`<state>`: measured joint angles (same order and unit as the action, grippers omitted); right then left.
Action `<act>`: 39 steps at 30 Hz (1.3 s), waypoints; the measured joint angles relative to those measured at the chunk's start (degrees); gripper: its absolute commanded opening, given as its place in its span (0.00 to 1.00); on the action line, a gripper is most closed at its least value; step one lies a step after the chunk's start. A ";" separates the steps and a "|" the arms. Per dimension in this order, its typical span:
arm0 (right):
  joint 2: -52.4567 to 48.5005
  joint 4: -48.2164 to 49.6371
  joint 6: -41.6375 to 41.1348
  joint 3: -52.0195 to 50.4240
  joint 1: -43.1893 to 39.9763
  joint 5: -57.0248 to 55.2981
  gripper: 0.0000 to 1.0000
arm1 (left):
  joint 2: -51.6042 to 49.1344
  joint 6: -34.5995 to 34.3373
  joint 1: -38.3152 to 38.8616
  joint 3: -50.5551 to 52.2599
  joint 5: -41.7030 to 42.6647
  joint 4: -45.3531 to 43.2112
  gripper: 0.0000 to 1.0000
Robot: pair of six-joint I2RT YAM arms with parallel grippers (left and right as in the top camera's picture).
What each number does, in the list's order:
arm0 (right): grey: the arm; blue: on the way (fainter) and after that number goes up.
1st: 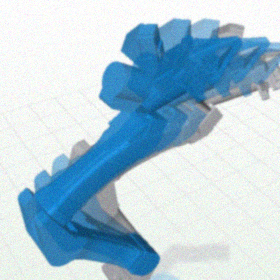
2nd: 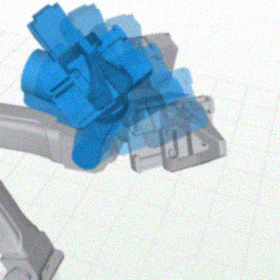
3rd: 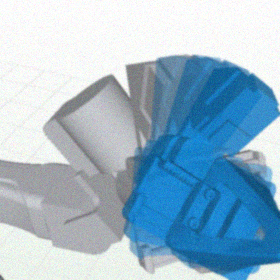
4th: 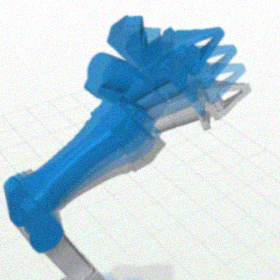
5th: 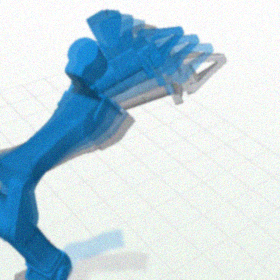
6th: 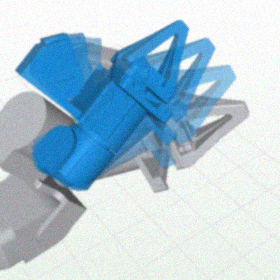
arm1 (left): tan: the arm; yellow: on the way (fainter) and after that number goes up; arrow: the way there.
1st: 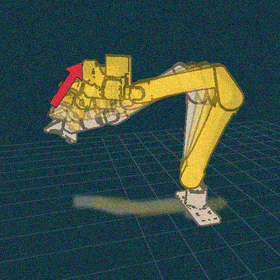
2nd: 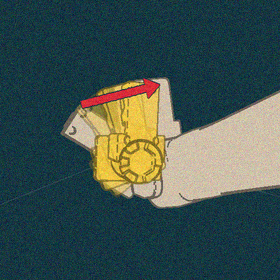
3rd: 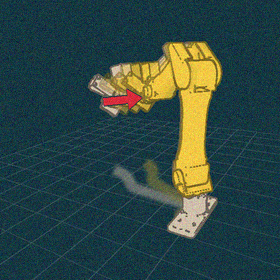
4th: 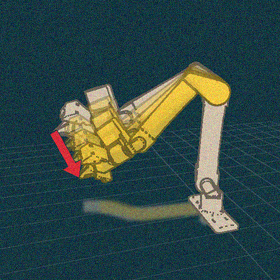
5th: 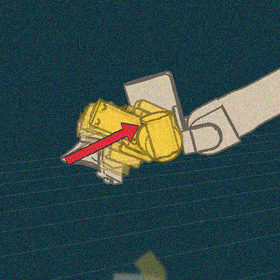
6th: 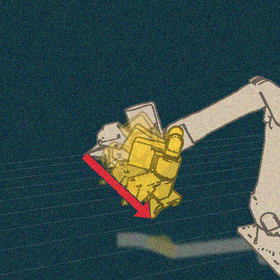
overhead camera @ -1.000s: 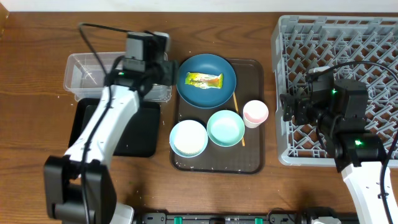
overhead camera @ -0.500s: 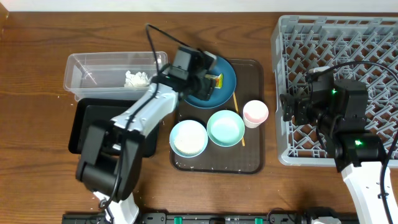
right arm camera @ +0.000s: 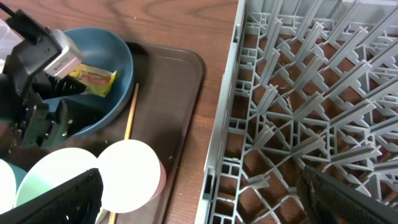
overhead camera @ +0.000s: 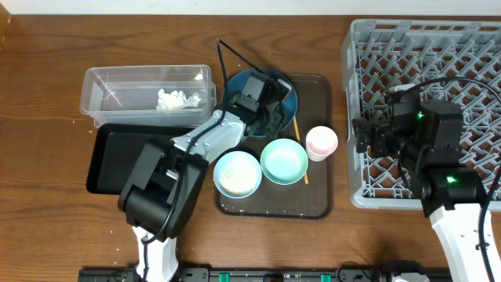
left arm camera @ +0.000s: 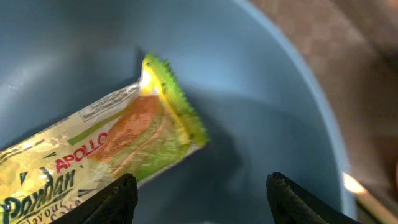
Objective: Sort waste into correct bins and load items into the dishwasher rack
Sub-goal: 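Reach the left gripper back and grasp the yellow Apollo wrapper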
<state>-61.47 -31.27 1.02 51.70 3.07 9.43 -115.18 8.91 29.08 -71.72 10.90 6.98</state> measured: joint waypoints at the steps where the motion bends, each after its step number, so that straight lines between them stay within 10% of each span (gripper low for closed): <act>1: 0.00 0.00 0.00 0.00 0.00 0.00 0.99 | -0.17 0.00 0.00 0.00 -0.94 0.02 0.70; 39: 0.00 -0.04 -0.42 0.00 0.00 0.00 0.99 | -3.15 8.94 -3.50 -0.04 -8.11 -6.23 0.72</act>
<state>-61.47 -31.31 0.60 51.70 3.07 9.43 -118.32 17.85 25.58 -71.77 2.79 0.75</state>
